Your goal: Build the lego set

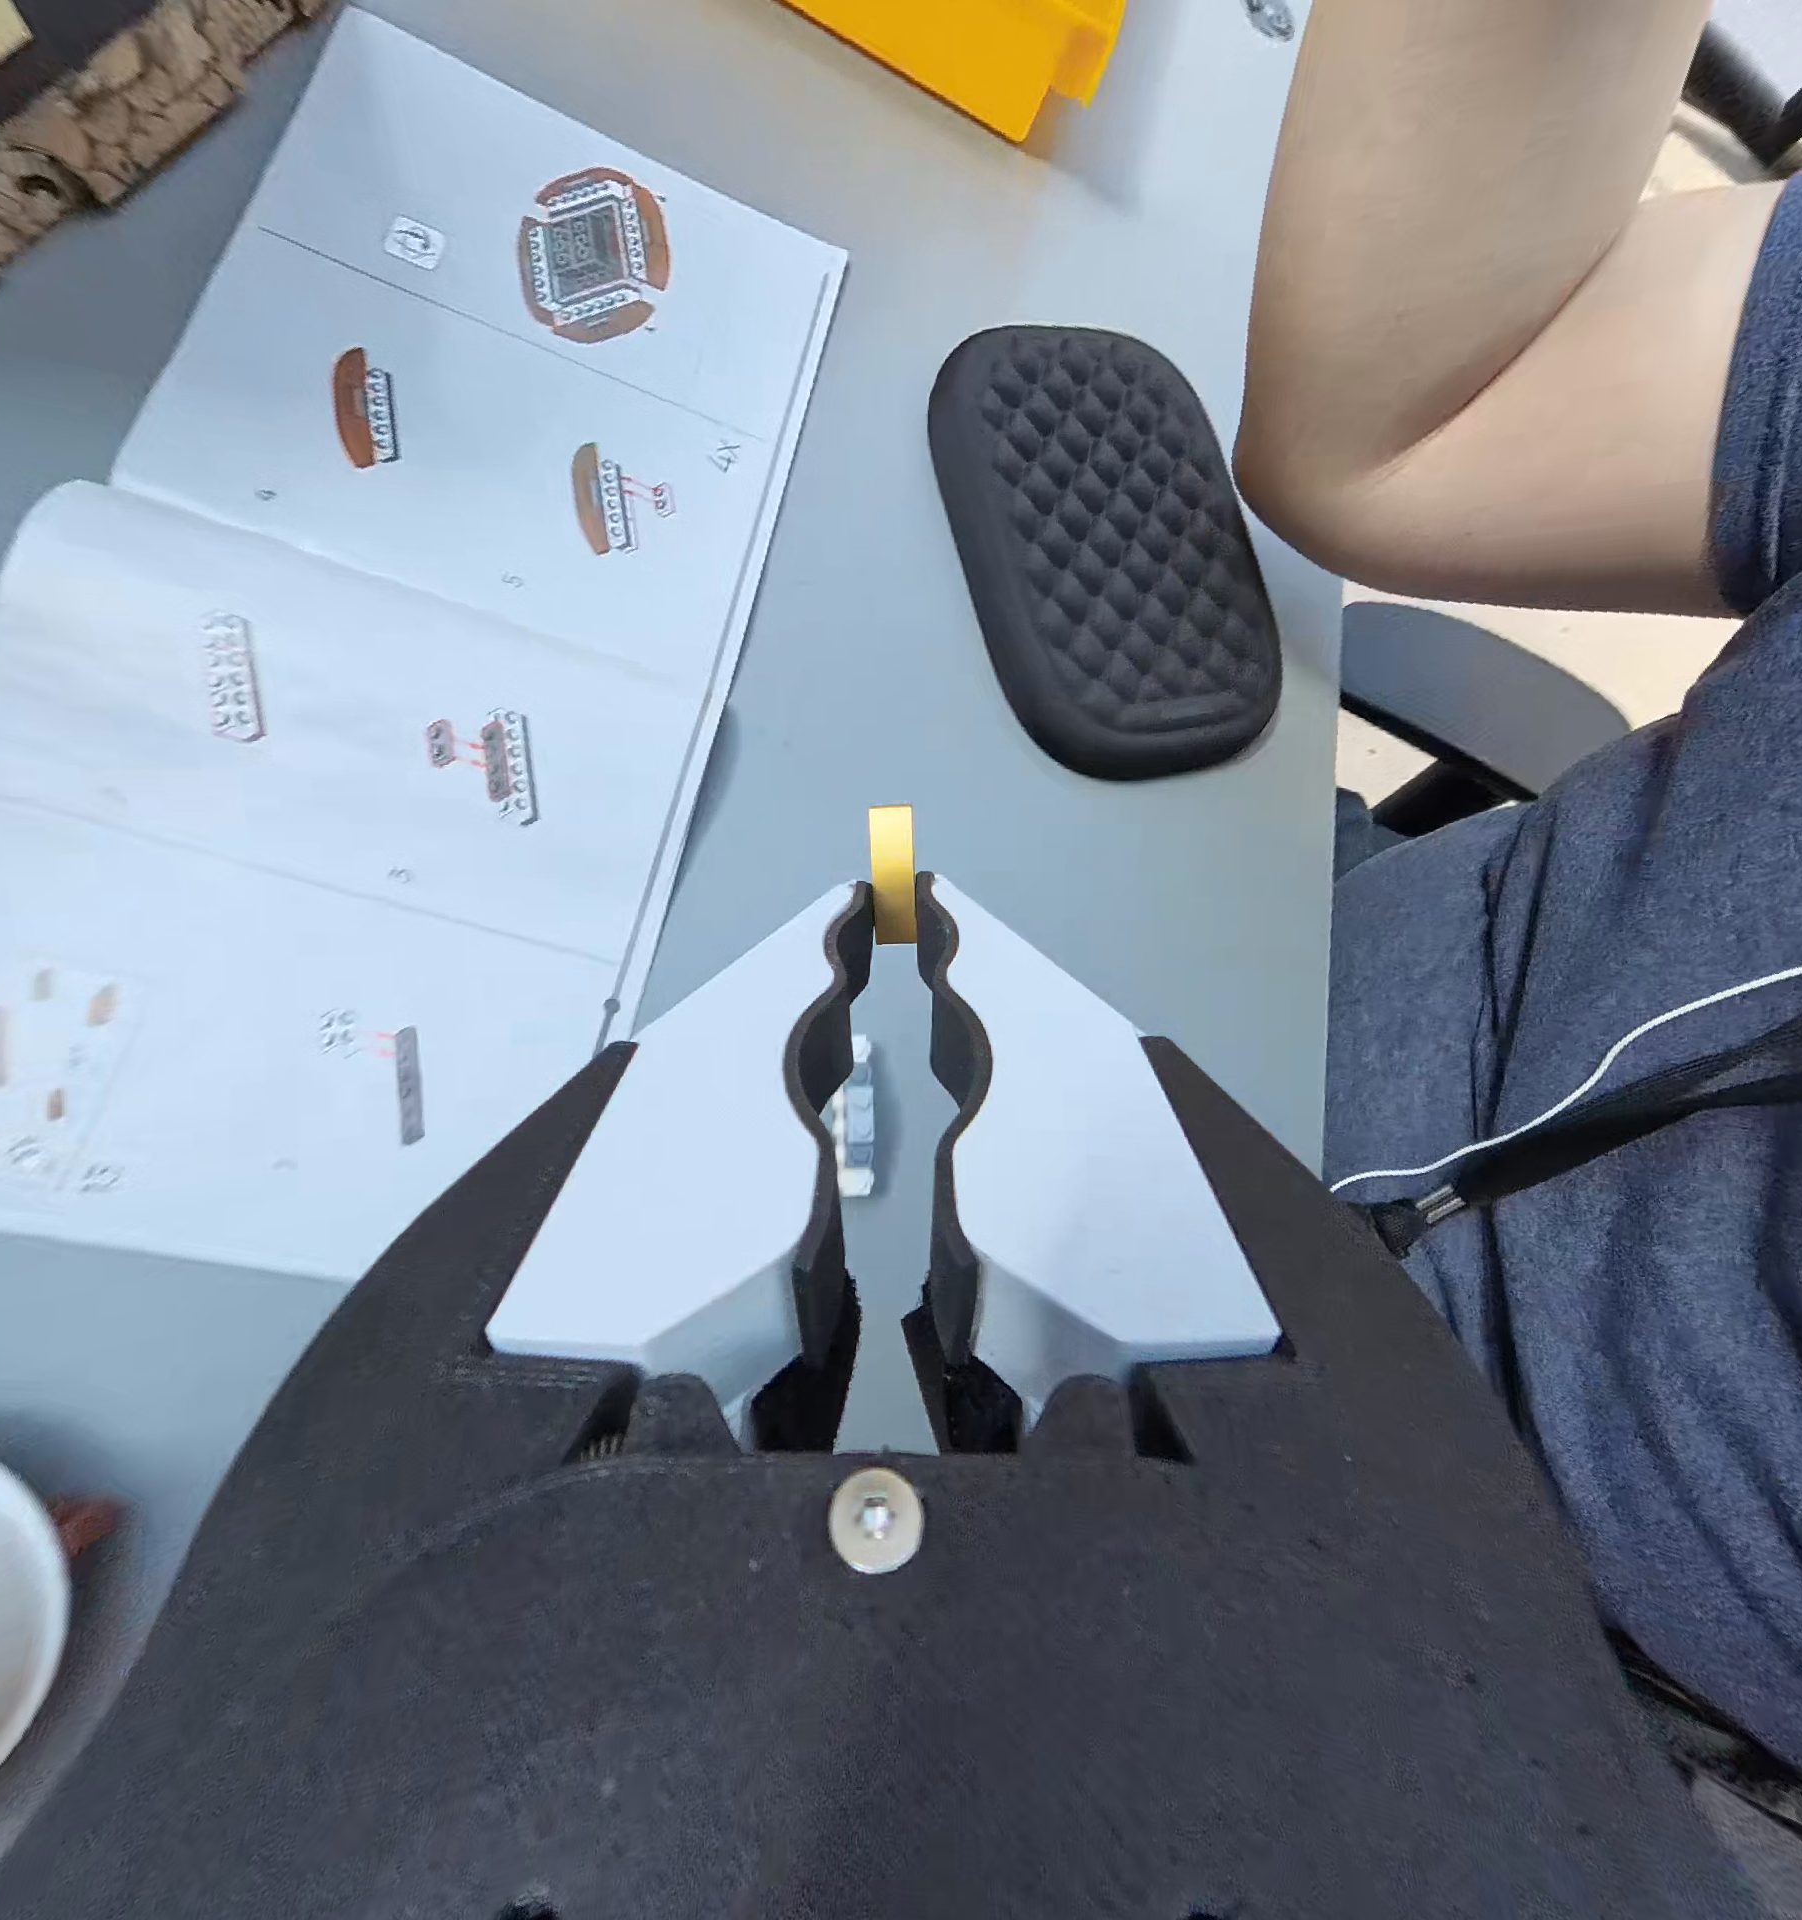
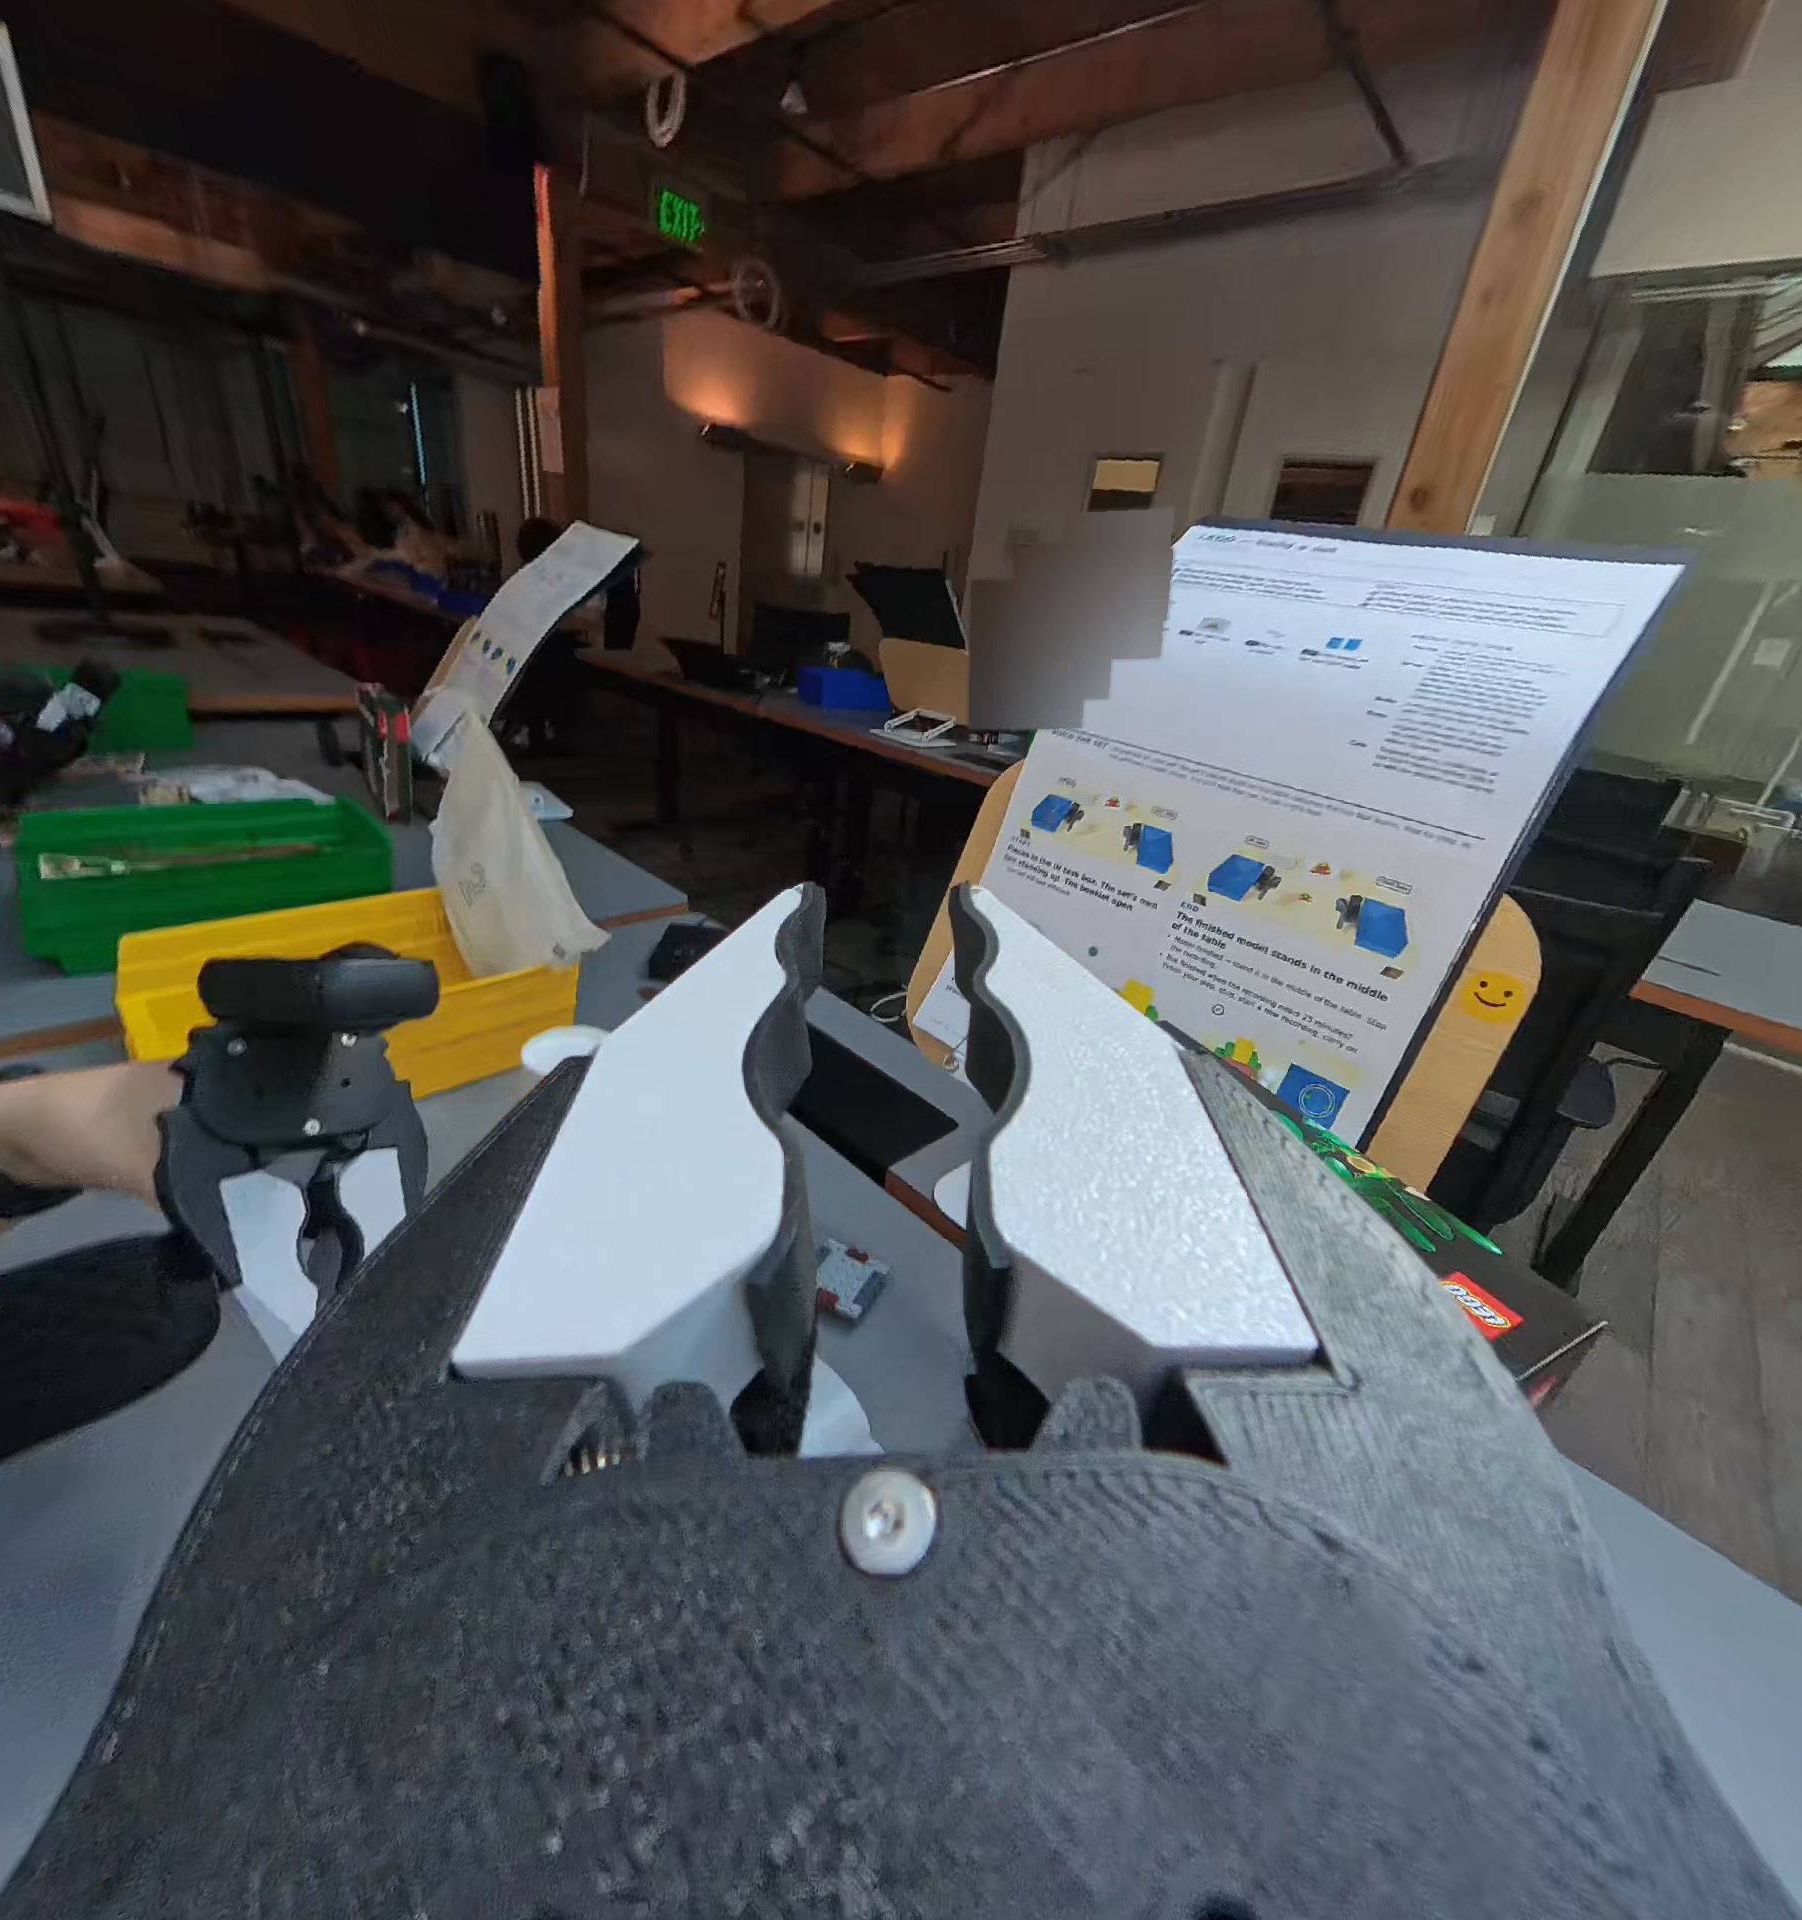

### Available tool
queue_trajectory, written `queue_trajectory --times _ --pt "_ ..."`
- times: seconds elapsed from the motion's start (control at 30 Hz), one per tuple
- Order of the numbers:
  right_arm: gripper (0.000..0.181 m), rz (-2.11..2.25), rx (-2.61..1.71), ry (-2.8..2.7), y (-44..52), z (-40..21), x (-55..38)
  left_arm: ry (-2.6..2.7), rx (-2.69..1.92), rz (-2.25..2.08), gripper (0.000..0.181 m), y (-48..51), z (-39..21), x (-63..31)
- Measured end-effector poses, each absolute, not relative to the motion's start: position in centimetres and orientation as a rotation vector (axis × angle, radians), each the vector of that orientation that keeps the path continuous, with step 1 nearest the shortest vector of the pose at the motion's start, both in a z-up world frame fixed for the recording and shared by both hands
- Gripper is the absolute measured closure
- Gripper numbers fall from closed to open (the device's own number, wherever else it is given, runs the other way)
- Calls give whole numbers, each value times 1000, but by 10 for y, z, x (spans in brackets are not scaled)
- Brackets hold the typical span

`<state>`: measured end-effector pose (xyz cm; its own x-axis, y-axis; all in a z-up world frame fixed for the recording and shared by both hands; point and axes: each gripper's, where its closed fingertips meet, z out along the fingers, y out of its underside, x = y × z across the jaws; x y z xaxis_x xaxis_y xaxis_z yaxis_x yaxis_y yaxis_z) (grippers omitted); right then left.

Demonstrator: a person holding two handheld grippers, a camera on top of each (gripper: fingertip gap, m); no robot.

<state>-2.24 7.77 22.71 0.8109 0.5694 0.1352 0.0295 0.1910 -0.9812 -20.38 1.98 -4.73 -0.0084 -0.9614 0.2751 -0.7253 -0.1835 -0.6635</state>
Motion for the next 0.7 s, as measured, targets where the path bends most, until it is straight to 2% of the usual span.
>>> queue_trajectory --times 0.17,0.3,0.47,0.7 --pt "157 273 -1372 -975 62 132 -34 1781 -2022 -1049 175 18 -64 -167" --pt "158 139 -1421 -843 85 59 7 1797 -2142 -1080 175 20 -69 -150" --pt "161 224 -1256 -912 65 14 -26 1809 -2303 -1110 175 30 -72 -136" --pt "160 188 -1342 -1275 52 -66 -74 1847 -2354 -1169 175 30 -84 -130"
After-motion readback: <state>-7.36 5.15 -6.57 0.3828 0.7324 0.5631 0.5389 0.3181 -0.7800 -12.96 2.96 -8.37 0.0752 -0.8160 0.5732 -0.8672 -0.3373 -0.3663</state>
